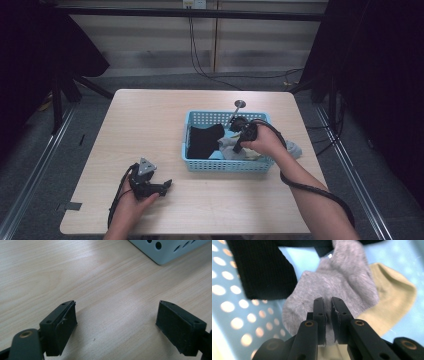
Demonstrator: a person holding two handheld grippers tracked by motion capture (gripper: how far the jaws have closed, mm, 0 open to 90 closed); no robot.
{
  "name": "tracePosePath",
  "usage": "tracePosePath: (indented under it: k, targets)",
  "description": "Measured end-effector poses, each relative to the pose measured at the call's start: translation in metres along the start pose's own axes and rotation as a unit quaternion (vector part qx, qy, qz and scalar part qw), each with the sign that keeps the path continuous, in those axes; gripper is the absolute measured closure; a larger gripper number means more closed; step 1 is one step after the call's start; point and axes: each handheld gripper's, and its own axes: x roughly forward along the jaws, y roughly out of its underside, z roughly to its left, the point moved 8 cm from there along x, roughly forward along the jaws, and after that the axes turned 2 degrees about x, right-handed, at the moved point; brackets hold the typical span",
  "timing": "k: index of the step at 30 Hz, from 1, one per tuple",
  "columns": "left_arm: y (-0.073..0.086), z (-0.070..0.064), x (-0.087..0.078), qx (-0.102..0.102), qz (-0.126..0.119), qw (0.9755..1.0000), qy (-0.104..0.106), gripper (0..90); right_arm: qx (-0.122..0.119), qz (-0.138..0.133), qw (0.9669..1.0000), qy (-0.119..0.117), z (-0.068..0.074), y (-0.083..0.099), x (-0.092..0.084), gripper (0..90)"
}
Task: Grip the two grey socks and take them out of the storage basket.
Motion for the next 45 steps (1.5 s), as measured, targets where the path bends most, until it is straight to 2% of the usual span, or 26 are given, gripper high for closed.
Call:
tracePosePath:
  k: [3, 6, 8, 13, 16, 18, 20, 22, 24, 26, 28, 29, 33, 34, 38, 45]
  targets:
    - [0.0, 0.0, 0.0, 0.0, 0.0, 1.0, 0.0, 16.0, -0.006, -0.004, 1.0, 0.001, -0.002, 0.002, -0.014, 82.1]
    - [0.0, 0.0, 0.0, 0.001, 0.0, 1.0, -0.001, 15.9, -0.004, -0.009, 0.9999, 0.004, -0.004, 0.005, -0.024, 81.2]
    - [0.0, 0.0, 0.0, 0.001, 0.0, 1.0, 0.0, 15.9, 0.003, -0.003, 1.0, 0.006, -0.006, 0.012, -0.029, 81.2]
    - [0.0, 0.0, 0.0, 0.0, 0.0, 1.0, 0.0, 15.9, 0.019, 0.013, 0.9997, 0.002, -0.014, 0.03, -0.027, 81.0]
    - [0.0, 0.0, 0.0, 0.0, 0.0, 1.0, 0.0, 15.9, 0.022, 0.005, 0.9997, 0.0, -0.015, 0.03, -0.024, 79.7]
    - [0.0, 0.0, 0.0, 0.0, 0.0, 1.0, 0.0, 15.9, 0.019, 0.006, 0.9998, 0.004, -0.014, 0.026, -0.022, 75.1]
    - [0.0, 0.0, 0.0, 0.0, 0.0, 1.0, 0.0, 15.9, 0.021, -0.004, 0.9997, 0.013, -0.014, 0.019, -0.018, 61.1]
    - [0.0, 0.0, 0.0, 0.0, 0.0, 1.0, 0.001, 15.9, 0.019, -0.009, 0.9997, 0.013, -0.014, 0.015, -0.014, 55.8]
    - [0.0, 0.0, 0.0, 0.0, 0.0, 1.0, 0.0, 15.9, 0.027, -0.006, 0.9996, 0.006, -0.012, 0.014, -0.008, 46.4]
    - [0.0, 0.0, 0.0, 0.001, 0.0, 1.0, 0.001, 15.9, 0.025, 0.003, 0.9997, -0.005, -0.009, 0.015, 0.003, 47.0]
    - [0.0, 0.0, 0.0, 0.001, 0.0, 1.0, 0.0, 15.9, 0.018, 0.015, 0.9997, -0.002, -0.009, 0.017, 0.01, 49.1]
    - [0.0, 0.0, 0.0, 0.001, 0.0, 1.0, 0.0, 15.9, 0.024, 0.018, 0.9995, -0.004, -0.008, 0.018, 0.013, 55.0]
    - [0.0, 0.0, 0.0, 0.001, 0.0, 1.0, 0.0, 15.9, 0.02, 0.034, 0.9992, -0.002, -0.01, 0.023, 0.015, 77.8]
    - [0.0, 0.0, 0.0, 0.001, 0.0, 1.0, 0.0, 15.9, 0.027, 0.034, 0.9991, -0.004, -0.01, 0.023, 0.014, 79.4]
    - [0.0, 0.0, 0.0, 0.001, 0.0, 1.0, 0.0, 15.9, 0.013, 0.032, 0.9994, 0.007, -0.011, 0.022, 0.004, 85.1]
    - [0.0, 0.0, 0.0, 0.002, 0.001, 1.0, 0.0, 15.9, 0.012, 0.03, 0.9993, 0.019, -0.012, 0.02, -0.022, 87.3]
